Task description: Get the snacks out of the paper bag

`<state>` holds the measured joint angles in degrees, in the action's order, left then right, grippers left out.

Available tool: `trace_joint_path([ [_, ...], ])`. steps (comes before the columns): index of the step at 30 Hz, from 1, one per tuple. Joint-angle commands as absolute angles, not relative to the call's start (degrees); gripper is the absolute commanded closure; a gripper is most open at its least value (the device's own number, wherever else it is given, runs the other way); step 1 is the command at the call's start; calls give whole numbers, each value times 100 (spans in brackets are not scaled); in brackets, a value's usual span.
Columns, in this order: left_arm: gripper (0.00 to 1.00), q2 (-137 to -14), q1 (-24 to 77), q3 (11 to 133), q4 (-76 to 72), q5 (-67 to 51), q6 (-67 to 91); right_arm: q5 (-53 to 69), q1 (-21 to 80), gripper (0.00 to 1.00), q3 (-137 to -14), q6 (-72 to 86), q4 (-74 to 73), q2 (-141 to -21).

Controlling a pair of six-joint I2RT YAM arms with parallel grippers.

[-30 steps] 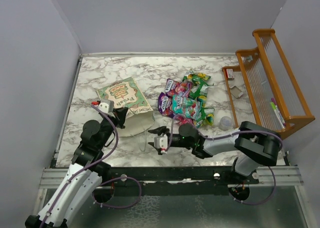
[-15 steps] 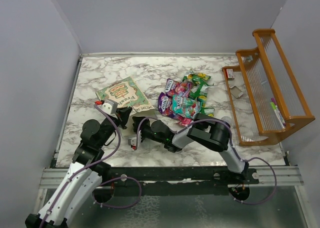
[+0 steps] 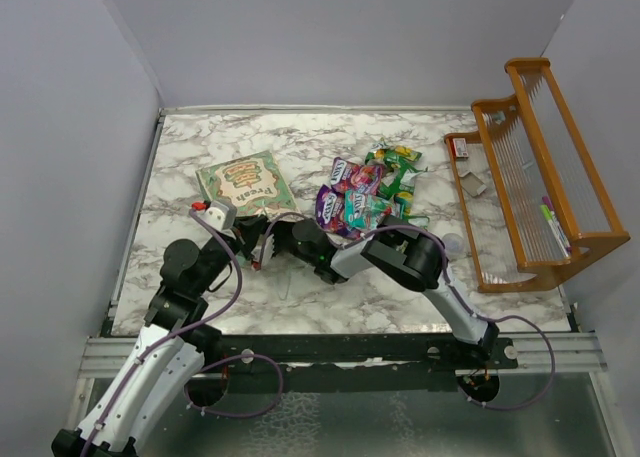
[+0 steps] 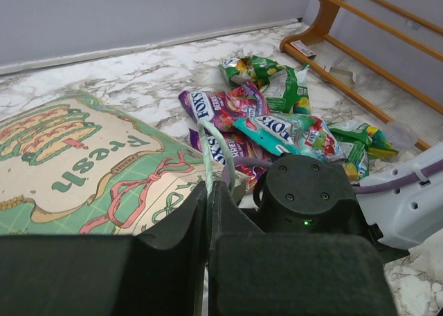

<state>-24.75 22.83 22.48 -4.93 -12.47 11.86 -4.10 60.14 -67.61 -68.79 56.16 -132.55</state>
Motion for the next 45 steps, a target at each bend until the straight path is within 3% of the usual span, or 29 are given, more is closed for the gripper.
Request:
trace_joint_path([
  [1, 100, -2490, 2181, 2371, -763, -1517, 1206, -28, 5856, 45, -7128, -6884, 5284, -13619],
  [7, 100, -2529, 2050, 2353, -814, -1638, 1245, -25, 5771, 43, -7478, -6495, 5339, -13908],
  [14, 100, -2425, 1902, 2354, -672, -1235, 1238, 726, 5766, 43, -6298, -6477, 6248, -13329],
  [20, 100, -2531, 1688, 2375, -672, -1331, 1266, 807, 5731, 39, -6025, -6337, 6375, -13122],
  [31, 100, -2689, 1661, 2241, -1325, -2657, 1509, 6, 5730, 41, -7108, -6390, 5586, -13594],
  [45, 100, -2719, 1656, 2214, -1417, -2930, 1624, -616, 5644, 41, -8871, -6454, 4557, -14716],
])
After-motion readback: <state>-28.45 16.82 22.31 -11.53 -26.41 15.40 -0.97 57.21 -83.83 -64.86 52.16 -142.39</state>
